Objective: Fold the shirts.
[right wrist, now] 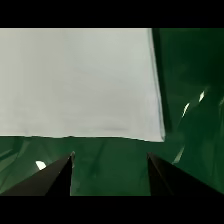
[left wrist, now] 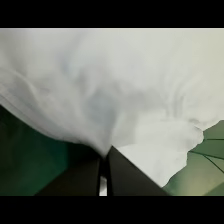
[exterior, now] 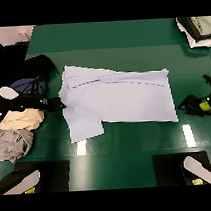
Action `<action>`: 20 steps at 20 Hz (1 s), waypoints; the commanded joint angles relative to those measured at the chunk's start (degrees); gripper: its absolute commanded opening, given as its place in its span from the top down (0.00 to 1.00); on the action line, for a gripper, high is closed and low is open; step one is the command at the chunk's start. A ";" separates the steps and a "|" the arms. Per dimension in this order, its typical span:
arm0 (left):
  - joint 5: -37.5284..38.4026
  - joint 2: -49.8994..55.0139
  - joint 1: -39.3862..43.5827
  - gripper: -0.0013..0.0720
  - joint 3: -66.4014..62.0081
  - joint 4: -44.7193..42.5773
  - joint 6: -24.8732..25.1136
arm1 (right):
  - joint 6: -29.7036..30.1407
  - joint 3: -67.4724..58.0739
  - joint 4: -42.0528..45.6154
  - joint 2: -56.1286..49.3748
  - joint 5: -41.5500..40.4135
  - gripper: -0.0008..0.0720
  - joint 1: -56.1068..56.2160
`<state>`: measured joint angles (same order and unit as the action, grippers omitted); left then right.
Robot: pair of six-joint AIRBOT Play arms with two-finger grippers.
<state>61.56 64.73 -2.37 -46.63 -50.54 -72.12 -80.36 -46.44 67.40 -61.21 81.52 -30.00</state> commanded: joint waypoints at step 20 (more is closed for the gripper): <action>3.61 -0.39 -0.28 0.94 -11.17 -0.28 0.09 | 3.10 5.18 -7.87 -1.27 -9.20 0.97 1.77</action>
<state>64.12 64.64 -2.50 -52.71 -50.70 -71.99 -77.23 -38.81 62.50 -65.73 71.09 -28.45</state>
